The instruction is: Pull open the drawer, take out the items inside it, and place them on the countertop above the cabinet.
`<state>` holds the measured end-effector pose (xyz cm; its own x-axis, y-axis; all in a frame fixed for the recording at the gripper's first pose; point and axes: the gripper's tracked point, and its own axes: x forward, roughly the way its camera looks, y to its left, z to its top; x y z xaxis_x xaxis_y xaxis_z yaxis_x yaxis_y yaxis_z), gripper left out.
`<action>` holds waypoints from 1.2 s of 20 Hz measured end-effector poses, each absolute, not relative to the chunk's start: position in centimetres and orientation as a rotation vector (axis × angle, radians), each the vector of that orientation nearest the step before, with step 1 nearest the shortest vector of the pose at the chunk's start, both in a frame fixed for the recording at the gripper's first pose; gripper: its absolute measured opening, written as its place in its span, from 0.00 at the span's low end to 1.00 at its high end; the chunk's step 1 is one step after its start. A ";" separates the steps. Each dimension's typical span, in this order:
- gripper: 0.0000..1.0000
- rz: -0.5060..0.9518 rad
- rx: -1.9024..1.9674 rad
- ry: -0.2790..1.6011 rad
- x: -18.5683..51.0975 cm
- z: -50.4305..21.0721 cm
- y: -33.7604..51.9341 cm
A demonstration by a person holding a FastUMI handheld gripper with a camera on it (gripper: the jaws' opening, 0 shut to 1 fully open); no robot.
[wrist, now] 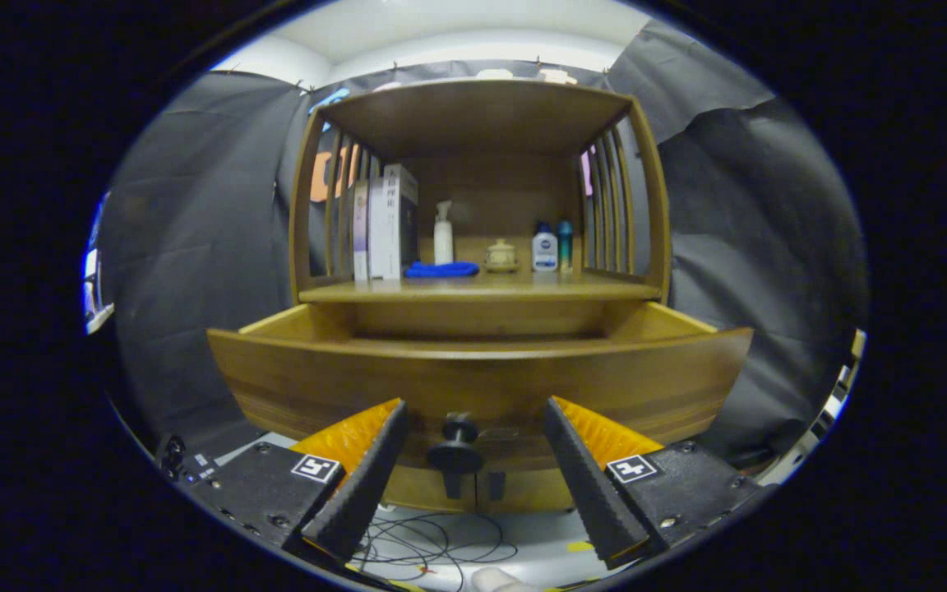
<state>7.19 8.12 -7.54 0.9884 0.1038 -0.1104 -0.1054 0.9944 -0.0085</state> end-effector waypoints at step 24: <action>0.97 0.149 -0.081 0.768 24.1 -0.8 11.8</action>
<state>24.08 11.78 -0.77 0.7091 0.1043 -0.6973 -0.1637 0.9863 -0.0190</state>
